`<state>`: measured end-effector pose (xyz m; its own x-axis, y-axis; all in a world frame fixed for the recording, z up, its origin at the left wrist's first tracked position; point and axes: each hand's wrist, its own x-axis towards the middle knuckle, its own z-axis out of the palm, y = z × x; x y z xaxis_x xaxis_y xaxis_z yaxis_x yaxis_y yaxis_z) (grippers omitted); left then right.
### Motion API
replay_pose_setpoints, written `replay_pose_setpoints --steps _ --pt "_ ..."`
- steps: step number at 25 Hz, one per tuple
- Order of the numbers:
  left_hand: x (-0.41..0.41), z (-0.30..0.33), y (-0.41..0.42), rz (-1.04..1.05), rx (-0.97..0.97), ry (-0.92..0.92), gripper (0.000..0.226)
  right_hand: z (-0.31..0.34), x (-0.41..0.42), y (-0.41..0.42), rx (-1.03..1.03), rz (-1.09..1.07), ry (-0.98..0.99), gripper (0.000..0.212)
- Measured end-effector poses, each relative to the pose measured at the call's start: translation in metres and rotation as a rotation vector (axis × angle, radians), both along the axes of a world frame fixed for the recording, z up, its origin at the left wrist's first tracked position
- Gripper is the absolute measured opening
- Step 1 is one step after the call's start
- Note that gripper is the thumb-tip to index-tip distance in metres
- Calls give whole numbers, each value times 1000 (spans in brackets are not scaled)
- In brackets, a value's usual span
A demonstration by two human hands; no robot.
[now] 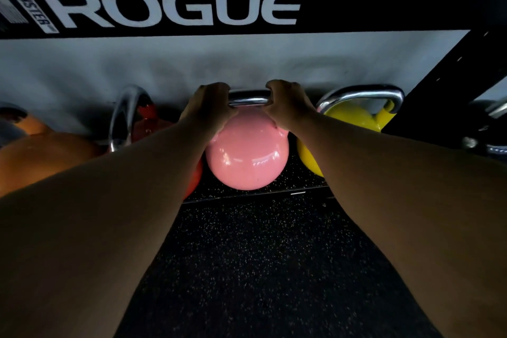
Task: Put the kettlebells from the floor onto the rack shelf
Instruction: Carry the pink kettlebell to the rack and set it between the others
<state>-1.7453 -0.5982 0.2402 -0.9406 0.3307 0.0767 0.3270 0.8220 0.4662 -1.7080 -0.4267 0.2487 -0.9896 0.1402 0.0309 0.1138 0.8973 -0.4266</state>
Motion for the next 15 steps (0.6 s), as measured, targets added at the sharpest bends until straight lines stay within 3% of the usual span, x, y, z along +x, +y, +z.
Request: replay_pose_setpoints --steps 5,9,12,15 --pt "7 14 -6 -44 -77 -40 49 11 20 -9 -26 70 -19 50" --pt "39 17 -13 -178 -98 116 68 11 61 0 -96 91 104 59" --pt "68 24 3 -230 -188 232 82 17 90 24 -70 53 150 45" --pt "93 36 26 -308 -233 293 73 23 125 58 -5 48 173 35"
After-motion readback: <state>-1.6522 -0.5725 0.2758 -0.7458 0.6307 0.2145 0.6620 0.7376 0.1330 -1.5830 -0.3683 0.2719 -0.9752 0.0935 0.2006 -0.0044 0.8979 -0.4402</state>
